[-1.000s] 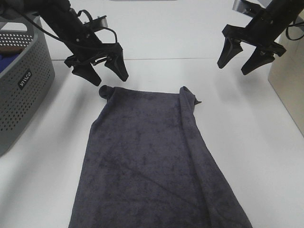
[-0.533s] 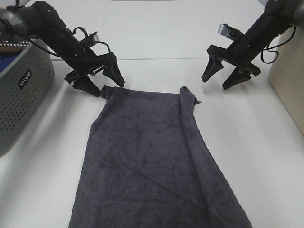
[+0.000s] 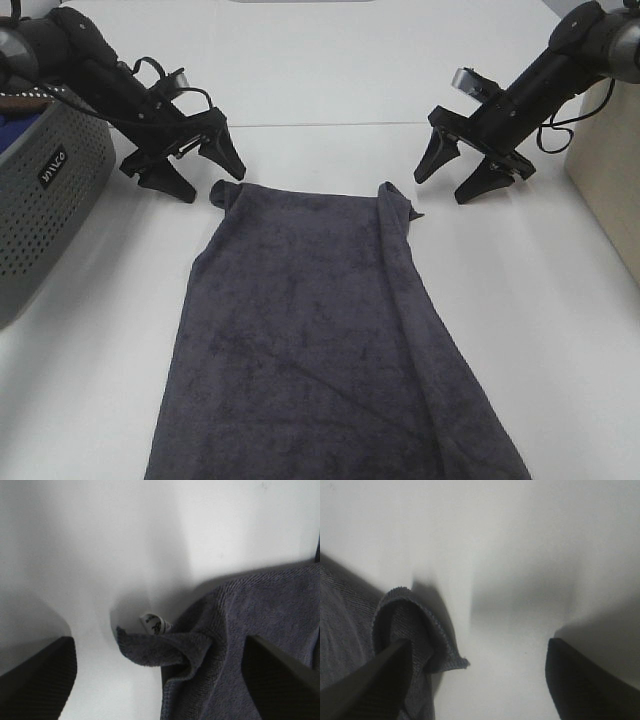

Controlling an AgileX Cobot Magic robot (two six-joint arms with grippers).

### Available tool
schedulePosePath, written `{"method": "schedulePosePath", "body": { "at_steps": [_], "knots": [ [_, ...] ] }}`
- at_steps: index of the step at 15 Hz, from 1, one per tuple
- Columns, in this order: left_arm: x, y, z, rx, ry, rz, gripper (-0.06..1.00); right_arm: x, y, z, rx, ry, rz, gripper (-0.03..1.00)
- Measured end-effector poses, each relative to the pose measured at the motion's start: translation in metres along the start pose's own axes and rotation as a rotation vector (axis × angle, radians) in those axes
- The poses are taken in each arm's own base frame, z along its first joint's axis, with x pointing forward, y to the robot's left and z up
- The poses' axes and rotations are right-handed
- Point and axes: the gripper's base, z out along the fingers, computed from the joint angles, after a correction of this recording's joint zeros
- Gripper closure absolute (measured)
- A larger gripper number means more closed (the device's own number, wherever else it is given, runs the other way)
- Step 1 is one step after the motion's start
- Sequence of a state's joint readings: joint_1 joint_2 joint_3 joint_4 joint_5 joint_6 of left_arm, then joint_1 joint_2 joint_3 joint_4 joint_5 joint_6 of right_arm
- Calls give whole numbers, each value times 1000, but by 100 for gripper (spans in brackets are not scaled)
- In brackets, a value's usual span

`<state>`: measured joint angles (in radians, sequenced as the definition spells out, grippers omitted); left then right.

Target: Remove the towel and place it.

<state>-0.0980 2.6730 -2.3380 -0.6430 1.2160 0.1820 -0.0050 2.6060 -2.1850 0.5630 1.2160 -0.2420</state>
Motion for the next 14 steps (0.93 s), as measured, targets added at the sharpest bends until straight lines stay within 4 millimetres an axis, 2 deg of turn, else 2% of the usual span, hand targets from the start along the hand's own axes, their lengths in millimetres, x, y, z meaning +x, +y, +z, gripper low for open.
{"method": "schedulePosePath", "body": {
  "at_steps": [5, 9, 11, 14],
  "knots": [
    [1, -8, 5, 5, 9, 14, 10, 0, 4, 2, -5, 3, 27, 24],
    [5, -38, 25, 24, 8, 62, 10, 3, 40, 24, -2, 44, -13, 24],
    [7, -47, 31, 27, 11, 77, 10, 3, 55, 33, 0, 35, -1, 24],
    [7, -49, 33, 40, 10, 73, 10, -1, 62, 38, 7, -8, 21, 25]
  ]
}}
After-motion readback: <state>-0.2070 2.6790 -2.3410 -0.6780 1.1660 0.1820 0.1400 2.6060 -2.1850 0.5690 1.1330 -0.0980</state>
